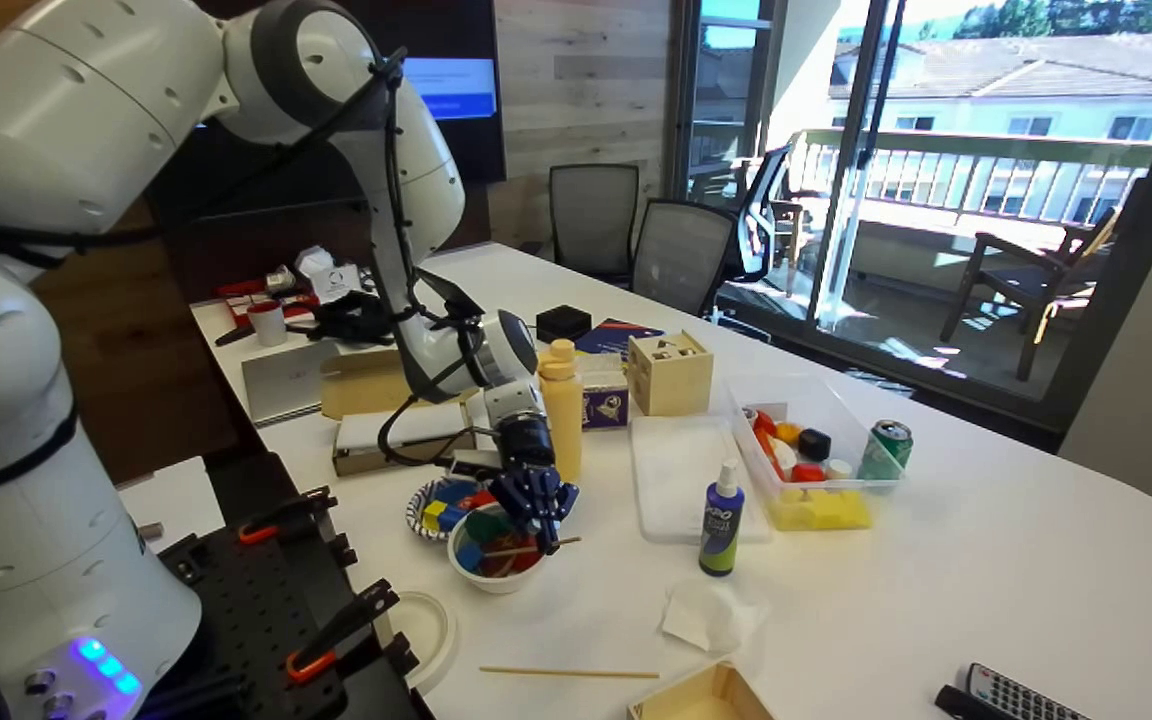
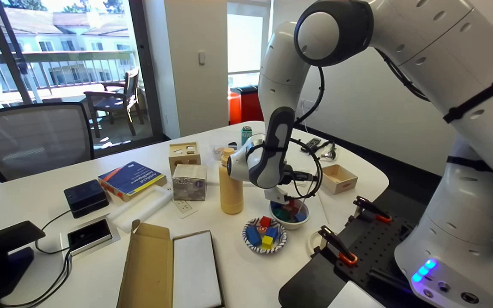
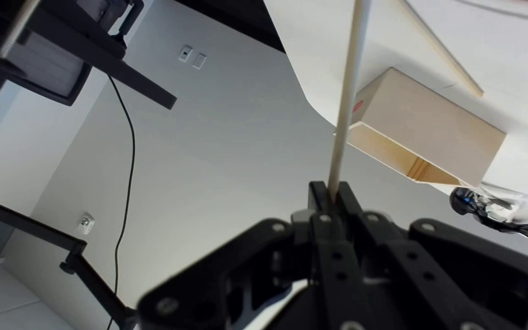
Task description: Use the stick to stir the contents in the bowl
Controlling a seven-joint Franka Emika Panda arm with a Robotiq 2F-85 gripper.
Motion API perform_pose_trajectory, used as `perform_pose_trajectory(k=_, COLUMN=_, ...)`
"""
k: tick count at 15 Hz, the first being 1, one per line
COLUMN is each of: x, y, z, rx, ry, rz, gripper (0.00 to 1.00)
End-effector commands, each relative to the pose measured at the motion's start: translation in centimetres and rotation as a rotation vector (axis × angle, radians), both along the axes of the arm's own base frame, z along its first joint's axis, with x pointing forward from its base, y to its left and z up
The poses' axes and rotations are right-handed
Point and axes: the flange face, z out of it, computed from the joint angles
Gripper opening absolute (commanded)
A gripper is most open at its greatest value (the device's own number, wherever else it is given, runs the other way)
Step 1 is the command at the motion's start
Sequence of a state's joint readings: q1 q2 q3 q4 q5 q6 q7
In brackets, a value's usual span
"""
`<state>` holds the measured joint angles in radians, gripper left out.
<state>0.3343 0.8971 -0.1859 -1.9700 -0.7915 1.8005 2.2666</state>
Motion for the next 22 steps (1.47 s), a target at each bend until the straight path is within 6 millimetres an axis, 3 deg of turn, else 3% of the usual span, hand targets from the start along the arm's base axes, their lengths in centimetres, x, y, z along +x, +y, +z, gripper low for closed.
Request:
perform_pose_trajectory(k=1, x=0.3, y=0.4, z=1.8, rx=-0.006, ry=-0.09, rz=0.019, gripper=0.01)
perform_pose_trajectory(k=7, x=0.9, y=-0.2, z=2.8, rx=-0.113, ry=-0.195, rz=0.034, gripper=0.01)
perform_pose_trajectory(k=12, x=0.2, y=-1.3, z=2.5, rx=-0.194, ry=-0.117, rz=0.004, gripper=0.01)
perform_pose_trajectory(k=22, x=0.3, y=1.2, z=-0.3, rx=-0.078, ry=-0.059, rz=0.098, gripper=0.01)
